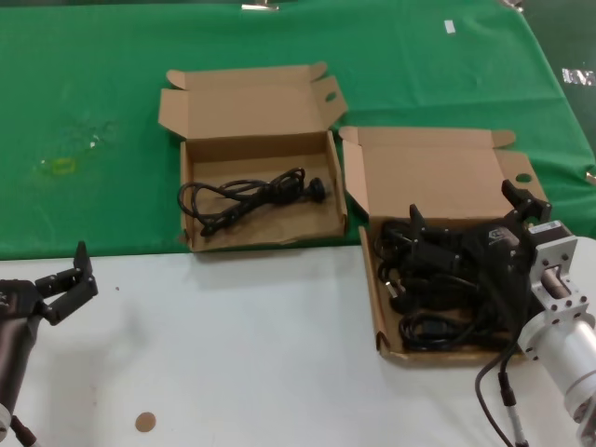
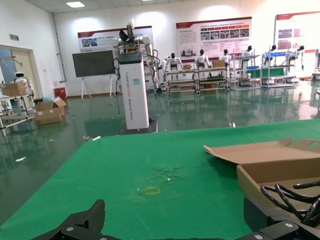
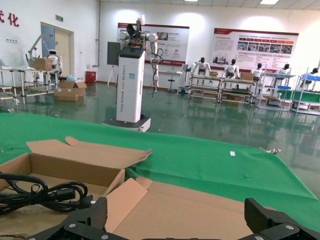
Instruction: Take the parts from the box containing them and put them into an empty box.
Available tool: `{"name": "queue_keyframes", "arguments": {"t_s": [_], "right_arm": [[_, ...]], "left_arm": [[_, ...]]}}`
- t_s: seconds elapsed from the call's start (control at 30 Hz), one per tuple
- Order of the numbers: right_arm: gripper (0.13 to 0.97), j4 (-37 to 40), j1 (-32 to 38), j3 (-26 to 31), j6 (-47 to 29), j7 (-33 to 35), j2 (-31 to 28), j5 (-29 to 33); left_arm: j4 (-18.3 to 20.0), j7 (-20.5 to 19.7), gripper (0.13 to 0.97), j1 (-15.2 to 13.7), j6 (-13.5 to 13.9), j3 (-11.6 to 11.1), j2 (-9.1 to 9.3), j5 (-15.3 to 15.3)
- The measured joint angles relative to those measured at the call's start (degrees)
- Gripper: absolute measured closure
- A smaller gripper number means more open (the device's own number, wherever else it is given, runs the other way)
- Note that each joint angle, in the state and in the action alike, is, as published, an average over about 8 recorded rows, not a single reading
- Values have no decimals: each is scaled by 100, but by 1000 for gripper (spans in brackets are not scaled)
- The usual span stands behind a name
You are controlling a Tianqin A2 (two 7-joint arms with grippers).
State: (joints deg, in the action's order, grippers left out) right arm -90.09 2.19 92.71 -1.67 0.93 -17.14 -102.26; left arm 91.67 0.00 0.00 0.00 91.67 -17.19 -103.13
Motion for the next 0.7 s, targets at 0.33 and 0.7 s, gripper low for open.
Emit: {"name": "queue_keyframes", "arguments": {"t_s": [0.33,0.7], "right_arm": [[129,0,0,0,0,0,0,0],[129,0,0,0,0,0,0,0]], "left_arm": [[0,0,132,0,0,0,0,0],[0,0,132,0,0,0,0,0]]}}
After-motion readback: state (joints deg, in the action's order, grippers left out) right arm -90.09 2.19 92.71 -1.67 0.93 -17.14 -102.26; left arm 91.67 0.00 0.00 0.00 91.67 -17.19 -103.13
